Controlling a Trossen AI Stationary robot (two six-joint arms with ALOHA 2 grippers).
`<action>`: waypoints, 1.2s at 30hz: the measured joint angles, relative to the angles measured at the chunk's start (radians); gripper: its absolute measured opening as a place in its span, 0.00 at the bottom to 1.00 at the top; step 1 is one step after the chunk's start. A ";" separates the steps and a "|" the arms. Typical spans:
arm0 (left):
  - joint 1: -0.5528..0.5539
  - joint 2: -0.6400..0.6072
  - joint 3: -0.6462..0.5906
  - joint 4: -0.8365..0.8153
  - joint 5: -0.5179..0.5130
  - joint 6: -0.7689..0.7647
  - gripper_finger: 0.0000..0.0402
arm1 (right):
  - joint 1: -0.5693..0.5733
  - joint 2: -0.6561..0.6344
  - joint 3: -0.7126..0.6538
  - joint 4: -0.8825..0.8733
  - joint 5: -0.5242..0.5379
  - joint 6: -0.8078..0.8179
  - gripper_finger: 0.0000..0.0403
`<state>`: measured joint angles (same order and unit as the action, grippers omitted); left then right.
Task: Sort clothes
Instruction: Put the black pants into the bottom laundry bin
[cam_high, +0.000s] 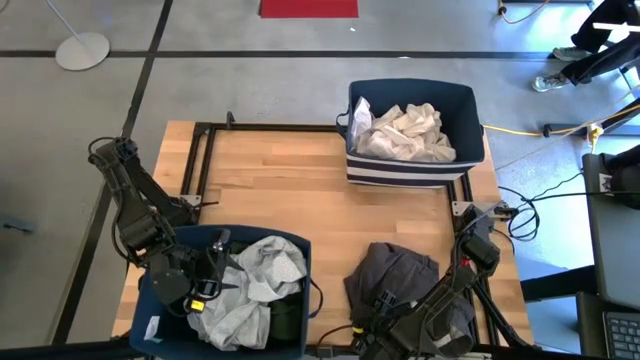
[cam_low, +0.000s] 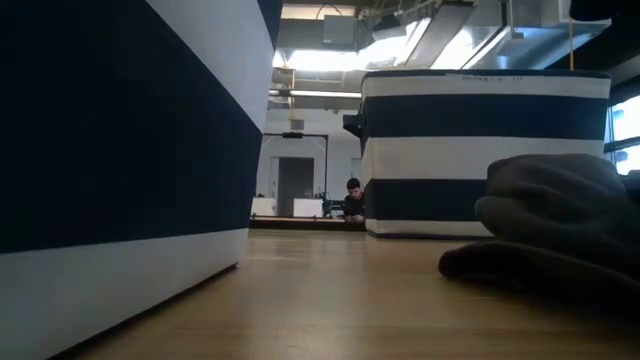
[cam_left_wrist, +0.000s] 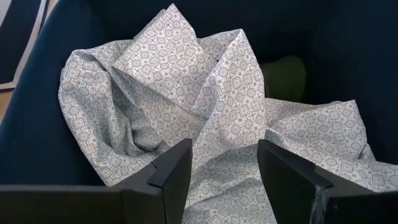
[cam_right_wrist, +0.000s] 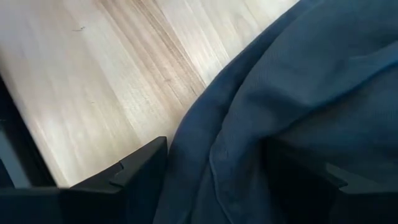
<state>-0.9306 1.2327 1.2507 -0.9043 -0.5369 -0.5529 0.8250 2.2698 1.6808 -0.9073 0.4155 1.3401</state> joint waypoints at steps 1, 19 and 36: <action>0.000 0.000 0.000 0.000 0.000 0.000 0.43 | 0.000 0.006 0.001 -0.009 0.001 0.002 0.65; 0.000 0.000 0.000 0.003 0.000 0.001 0.43 | -0.002 0.052 -0.001 -0.148 -0.001 0.011 0.06; 0.000 0.000 0.000 0.004 0.000 -0.001 0.43 | -0.012 0.073 0.242 -0.665 0.074 0.042 0.02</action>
<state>-0.9306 1.2327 1.2507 -0.9001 -0.5365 -0.5534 0.8132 2.3425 1.9232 -1.5727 0.4896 1.3824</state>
